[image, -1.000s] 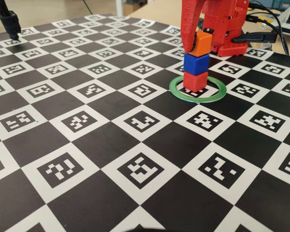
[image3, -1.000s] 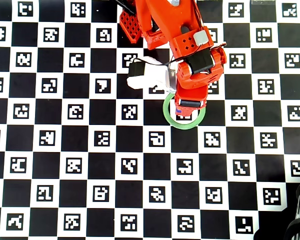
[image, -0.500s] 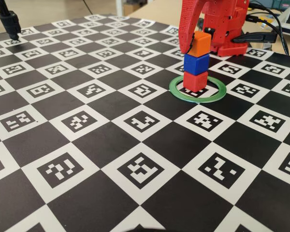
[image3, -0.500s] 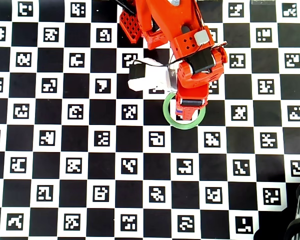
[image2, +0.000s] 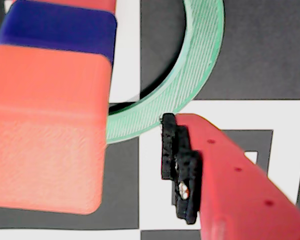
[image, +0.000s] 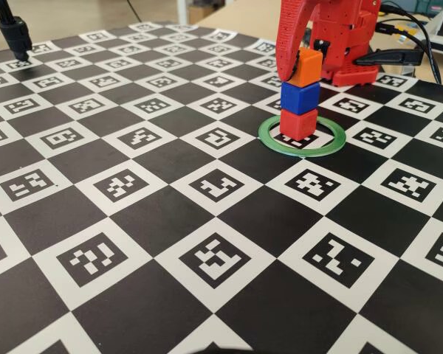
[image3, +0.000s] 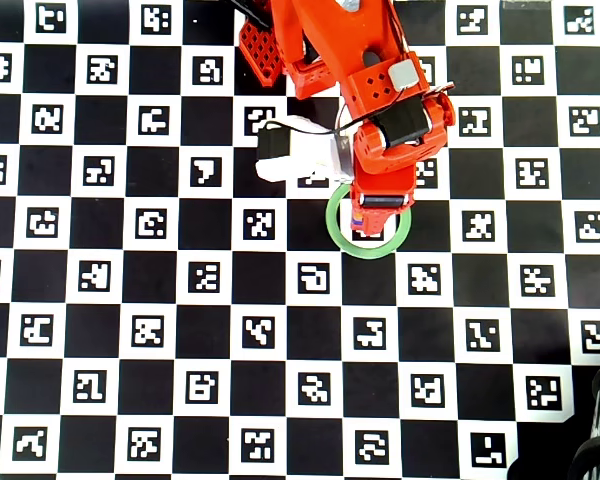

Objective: Grab the red cube then put it in the green circle then put the blue cube on top and finally the orange cube on top

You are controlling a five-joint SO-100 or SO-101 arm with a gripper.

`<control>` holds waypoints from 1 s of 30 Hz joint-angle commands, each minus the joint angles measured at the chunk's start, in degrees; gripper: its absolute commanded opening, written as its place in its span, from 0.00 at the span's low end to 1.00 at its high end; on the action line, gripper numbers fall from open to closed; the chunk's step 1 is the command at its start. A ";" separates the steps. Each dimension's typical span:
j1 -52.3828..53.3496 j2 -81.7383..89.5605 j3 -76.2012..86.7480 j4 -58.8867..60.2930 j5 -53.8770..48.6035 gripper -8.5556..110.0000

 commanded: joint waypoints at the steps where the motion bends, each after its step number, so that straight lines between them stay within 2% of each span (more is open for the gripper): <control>1: -0.44 4.48 -5.01 0.35 -0.18 0.34; 15: -0.70 6.33 -6.15 0.53 0.18 0.40; 30: -2.46 6.59 -16.52 11.34 -1.23 0.43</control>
